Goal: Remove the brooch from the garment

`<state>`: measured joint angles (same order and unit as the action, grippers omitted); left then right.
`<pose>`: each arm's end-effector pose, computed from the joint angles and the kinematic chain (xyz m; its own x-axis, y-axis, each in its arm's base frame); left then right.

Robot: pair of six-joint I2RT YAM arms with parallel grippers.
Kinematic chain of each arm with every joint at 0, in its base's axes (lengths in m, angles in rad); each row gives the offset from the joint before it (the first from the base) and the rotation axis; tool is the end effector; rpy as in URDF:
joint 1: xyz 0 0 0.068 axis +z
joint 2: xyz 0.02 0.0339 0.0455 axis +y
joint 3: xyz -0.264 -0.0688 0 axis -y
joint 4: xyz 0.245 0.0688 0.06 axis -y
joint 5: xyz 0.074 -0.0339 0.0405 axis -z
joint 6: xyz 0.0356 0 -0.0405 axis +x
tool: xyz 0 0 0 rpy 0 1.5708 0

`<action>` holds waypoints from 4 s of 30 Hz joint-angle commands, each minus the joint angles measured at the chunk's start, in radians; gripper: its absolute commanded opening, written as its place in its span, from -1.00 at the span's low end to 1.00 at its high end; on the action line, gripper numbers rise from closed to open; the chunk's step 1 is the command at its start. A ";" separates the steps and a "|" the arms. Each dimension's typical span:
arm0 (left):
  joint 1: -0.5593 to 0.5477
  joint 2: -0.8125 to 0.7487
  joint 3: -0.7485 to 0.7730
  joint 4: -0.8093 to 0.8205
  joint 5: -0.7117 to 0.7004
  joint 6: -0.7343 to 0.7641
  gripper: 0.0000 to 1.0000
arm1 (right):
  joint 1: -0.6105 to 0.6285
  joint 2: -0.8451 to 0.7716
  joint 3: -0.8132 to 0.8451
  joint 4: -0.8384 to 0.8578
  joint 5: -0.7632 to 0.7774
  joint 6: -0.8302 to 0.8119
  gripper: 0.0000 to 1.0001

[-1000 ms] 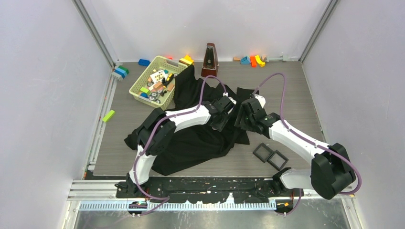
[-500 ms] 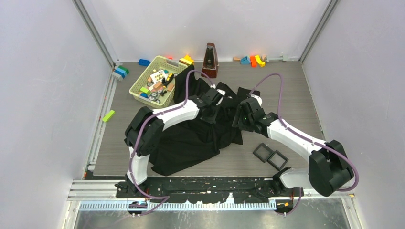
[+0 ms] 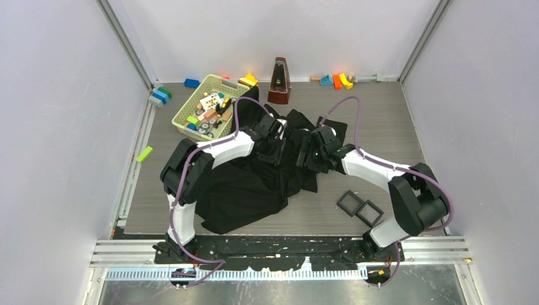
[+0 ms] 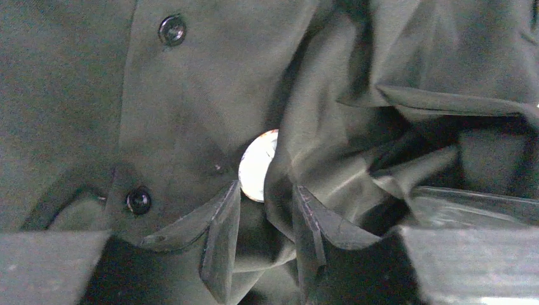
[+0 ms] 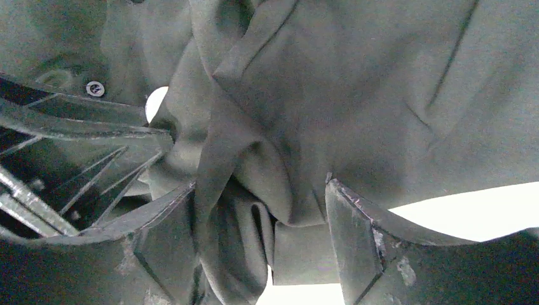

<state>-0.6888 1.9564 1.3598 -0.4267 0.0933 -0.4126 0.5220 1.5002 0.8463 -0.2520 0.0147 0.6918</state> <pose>0.3165 -0.2648 0.1767 -0.8726 0.2013 -0.4450 0.3497 0.8935 -0.2816 0.2603 0.1491 0.1892 -0.8384 0.2536 -0.4825 0.0573 0.9213 0.3847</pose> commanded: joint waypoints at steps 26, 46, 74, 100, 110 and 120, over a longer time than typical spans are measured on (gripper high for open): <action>0.086 -0.148 -0.054 0.092 0.210 -0.045 0.06 | 0.201 0.054 0.100 -0.014 0.013 -0.168 0.95; 0.119 -0.355 -0.213 0.073 0.135 0.019 0.07 | 0.274 -0.002 0.028 0.021 0.327 -0.118 -0.64; 0.064 -0.186 0.021 0.002 0.260 0.007 0.01 | 0.274 -0.391 -0.288 0.368 0.295 -0.208 -0.99; 0.008 -0.026 0.127 -0.086 0.194 0.063 -0.34 | 0.274 -0.346 -0.280 0.369 0.274 -0.192 -0.99; 0.012 -0.119 0.056 -0.088 0.190 0.099 -1.00 | 0.274 -0.295 -0.277 0.358 0.256 -0.147 -0.99; 0.091 -0.262 -0.068 -0.038 0.204 0.067 -1.00 | 0.274 -0.152 -0.216 0.272 0.242 -0.098 -0.66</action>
<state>-0.6365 1.7905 1.3270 -0.5068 0.2840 -0.3355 0.7956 1.2949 0.5671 0.0376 0.2501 0.5564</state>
